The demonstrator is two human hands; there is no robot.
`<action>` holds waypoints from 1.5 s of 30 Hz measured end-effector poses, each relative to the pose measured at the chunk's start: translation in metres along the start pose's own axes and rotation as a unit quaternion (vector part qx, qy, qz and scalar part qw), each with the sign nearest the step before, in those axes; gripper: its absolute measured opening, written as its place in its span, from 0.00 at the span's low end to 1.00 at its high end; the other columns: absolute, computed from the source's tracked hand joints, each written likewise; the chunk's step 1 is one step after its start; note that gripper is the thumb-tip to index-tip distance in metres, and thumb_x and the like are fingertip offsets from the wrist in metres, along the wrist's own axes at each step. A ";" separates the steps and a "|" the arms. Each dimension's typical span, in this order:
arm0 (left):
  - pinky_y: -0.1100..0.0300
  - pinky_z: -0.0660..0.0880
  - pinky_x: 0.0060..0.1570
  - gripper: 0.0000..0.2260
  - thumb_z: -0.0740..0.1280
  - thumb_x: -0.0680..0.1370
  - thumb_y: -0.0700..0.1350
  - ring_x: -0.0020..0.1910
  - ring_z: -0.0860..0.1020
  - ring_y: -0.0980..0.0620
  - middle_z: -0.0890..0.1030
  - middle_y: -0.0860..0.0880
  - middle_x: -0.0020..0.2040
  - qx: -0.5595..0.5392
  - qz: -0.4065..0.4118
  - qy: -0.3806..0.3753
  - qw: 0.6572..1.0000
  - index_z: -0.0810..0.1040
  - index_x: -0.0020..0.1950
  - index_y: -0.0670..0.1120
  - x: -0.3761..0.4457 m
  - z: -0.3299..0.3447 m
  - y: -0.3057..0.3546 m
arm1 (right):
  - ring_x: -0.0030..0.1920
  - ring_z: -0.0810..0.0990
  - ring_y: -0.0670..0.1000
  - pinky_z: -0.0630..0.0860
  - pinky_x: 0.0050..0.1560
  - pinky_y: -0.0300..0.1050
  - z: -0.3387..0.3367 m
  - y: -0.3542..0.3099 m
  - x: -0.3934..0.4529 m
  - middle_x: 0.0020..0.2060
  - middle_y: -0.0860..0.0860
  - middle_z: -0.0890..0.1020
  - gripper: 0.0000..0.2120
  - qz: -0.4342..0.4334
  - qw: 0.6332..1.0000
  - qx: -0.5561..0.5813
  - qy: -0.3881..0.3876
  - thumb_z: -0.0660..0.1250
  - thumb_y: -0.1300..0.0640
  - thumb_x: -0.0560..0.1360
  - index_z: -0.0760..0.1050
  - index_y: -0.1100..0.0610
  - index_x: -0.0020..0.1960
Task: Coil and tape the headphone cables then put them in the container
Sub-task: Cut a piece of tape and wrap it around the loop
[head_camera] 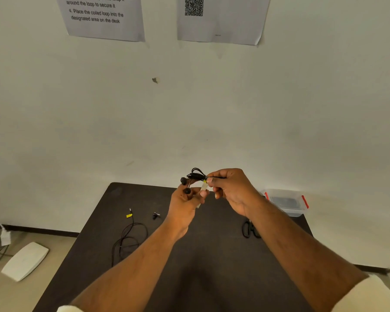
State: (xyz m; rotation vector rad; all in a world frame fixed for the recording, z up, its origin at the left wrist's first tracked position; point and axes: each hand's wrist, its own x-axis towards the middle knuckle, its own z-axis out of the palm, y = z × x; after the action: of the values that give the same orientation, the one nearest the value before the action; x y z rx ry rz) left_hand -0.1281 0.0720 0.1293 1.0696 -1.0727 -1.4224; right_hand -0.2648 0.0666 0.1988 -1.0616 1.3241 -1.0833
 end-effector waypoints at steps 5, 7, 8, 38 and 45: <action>0.61 0.76 0.50 0.14 0.67 0.75 0.29 0.51 0.81 0.52 0.85 0.46 0.49 -0.011 0.006 -0.038 0.999 0.84 0.53 0.45 0.005 -0.002 0.002 | 0.28 0.74 0.46 0.73 0.27 0.37 0.002 -0.005 -0.006 0.33 0.56 0.80 0.05 0.032 0.996 0.078 0.006 0.67 0.70 0.74 0.81 0.64 0.45; 0.57 0.74 0.49 0.12 0.69 0.75 0.31 0.46 0.79 0.49 0.84 0.43 0.46 -0.016 0.006 -0.022 1.000 0.85 0.50 0.46 0.006 -0.004 0.004 | 0.29 0.74 0.47 0.74 0.27 0.36 0.002 -0.005 -0.008 0.34 0.57 0.80 0.04 0.050 0.992 0.111 0.017 0.67 0.70 0.73 0.81 0.65 0.46; 0.56 0.74 0.49 0.09 0.70 0.75 0.34 0.45 0.78 0.49 0.84 0.43 0.45 -0.020 0.007 -0.015 1.000 0.85 0.49 0.46 0.006 -0.003 0.004 | 0.29 0.74 0.47 0.73 0.26 0.36 0.002 -0.005 -0.009 0.34 0.58 0.80 0.04 0.059 0.990 0.126 0.023 0.67 0.70 0.73 0.80 0.66 0.47; 0.55 0.73 0.54 0.12 0.69 0.74 0.33 0.53 0.80 0.48 0.86 0.49 0.46 -0.033 0.098 -0.122 0.987 0.87 0.45 0.49 -0.005 -0.010 0.025 | 0.24 0.76 0.44 0.74 0.23 0.32 -0.008 -0.004 -0.037 0.30 0.57 0.82 0.04 0.207 0.949 0.233 -0.057 0.67 0.67 0.73 0.80 0.68 0.45; 0.62 0.76 0.49 0.11 0.68 0.74 0.34 0.49 0.81 0.51 0.85 0.46 0.44 -0.063 0.096 -0.058 0.992 0.86 0.43 0.48 -0.012 -0.007 0.019 | 0.25 0.75 0.45 0.75 0.24 0.34 0.001 -0.004 -0.035 0.31 0.58 0.82 0.02 0.164 0.969 0.179 -0.037 0.69 0.68 0.73 0.77 0.64 0.44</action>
State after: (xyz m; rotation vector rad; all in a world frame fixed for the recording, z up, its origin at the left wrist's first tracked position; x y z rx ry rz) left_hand -0.1159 0.0813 0.1473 0.7793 -1.1220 -1.3894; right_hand -0.2626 0.1006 0.2094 -0.5849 1.1395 -0.9743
